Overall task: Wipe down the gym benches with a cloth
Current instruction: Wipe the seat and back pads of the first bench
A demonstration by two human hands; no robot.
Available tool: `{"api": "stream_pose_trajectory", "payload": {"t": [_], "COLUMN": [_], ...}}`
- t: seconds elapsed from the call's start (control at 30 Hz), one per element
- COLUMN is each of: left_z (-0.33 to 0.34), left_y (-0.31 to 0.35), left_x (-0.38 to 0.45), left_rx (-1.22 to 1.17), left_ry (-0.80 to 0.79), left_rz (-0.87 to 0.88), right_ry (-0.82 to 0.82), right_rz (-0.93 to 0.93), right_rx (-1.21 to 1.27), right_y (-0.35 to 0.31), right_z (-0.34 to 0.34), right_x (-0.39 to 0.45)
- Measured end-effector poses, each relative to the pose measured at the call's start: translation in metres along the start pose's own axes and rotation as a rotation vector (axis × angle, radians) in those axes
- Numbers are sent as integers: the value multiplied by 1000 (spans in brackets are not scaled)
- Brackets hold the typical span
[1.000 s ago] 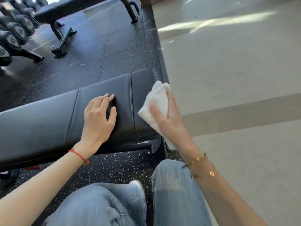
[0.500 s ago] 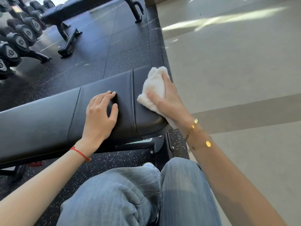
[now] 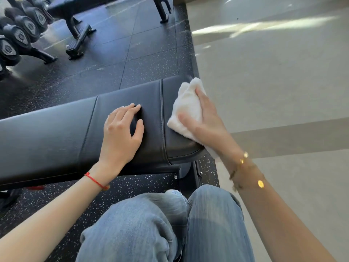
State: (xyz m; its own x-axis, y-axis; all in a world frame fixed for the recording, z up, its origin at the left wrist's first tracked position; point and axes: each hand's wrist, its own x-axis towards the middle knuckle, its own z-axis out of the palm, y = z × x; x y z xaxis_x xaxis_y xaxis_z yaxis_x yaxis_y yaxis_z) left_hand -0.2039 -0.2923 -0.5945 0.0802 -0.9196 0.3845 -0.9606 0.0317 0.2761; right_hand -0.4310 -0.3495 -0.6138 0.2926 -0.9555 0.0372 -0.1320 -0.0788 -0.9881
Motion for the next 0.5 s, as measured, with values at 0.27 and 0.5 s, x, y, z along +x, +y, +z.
{"api": "stream_pose_trajectory", "payload": {"t": [0.27, 0.5], "left_z": [2, 1], "left_y": [-3, -2], "left_x": [-1, -2], "left_rx": [-4, -10], "left_ry": [-3, -5], "left_rz": [-6, -29], "right_ry": [-3, -42], "right_rz": [-16, 48], "right_rx": [-88, -112], "right_y": [-12, -12], "right_z": [-2, -1], "right_x": [57, 0]}}
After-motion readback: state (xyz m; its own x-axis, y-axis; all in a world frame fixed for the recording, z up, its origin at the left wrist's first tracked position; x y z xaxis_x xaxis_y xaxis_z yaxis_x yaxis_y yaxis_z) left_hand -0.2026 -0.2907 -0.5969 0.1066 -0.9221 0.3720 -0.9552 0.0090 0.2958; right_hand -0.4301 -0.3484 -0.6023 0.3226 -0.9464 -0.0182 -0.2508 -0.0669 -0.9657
